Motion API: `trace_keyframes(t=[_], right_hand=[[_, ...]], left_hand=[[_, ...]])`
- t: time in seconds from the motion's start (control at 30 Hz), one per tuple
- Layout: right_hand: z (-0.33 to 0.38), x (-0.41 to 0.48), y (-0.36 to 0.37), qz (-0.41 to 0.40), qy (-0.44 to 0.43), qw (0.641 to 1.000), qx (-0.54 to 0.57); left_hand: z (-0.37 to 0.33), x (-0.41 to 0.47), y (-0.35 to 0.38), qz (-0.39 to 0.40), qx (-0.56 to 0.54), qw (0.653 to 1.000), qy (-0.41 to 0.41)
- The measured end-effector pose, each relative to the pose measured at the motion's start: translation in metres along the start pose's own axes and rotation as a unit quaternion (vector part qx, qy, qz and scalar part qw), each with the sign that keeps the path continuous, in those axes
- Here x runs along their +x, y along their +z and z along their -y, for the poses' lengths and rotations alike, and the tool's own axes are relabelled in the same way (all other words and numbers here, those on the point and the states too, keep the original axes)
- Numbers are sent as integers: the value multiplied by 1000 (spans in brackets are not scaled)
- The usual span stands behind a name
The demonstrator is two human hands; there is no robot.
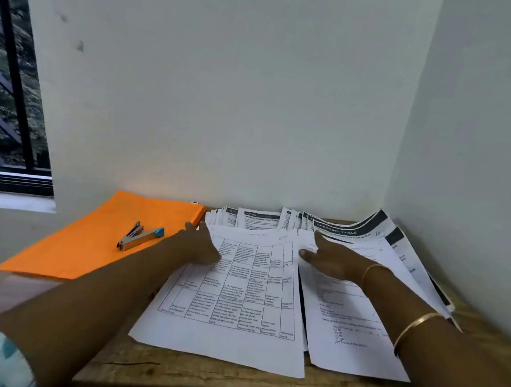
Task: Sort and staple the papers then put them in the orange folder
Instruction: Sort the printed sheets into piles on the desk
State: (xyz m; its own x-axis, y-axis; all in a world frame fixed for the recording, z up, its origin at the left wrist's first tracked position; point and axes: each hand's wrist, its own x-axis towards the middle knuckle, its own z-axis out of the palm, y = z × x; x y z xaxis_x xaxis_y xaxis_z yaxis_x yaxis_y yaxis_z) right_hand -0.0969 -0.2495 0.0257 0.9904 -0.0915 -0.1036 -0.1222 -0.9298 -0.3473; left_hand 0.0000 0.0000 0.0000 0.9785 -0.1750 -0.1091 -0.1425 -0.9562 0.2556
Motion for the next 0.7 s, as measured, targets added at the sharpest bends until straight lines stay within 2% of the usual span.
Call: trace_keyframes(t=[0.1,0.3,0.53,0.63,0.7], right_hand=[[7,-5,13,36,-17,999,-17],[39,-26,33,51,-73,995,-42],[66,-36,57,-36,-160,986,44],[74,-35,65,-97,-156,980,81],[76,-33,60,-109,-128,975,146]], left_hand=[[-1,-15,1,57,14,998,-21],[6,-19,12,36,4,999,-21],[10,-29,35,-55,-19,998,4],[11,-29,42,-93,-27,995,10],[10,-33,41,-101,-30,994,9]])
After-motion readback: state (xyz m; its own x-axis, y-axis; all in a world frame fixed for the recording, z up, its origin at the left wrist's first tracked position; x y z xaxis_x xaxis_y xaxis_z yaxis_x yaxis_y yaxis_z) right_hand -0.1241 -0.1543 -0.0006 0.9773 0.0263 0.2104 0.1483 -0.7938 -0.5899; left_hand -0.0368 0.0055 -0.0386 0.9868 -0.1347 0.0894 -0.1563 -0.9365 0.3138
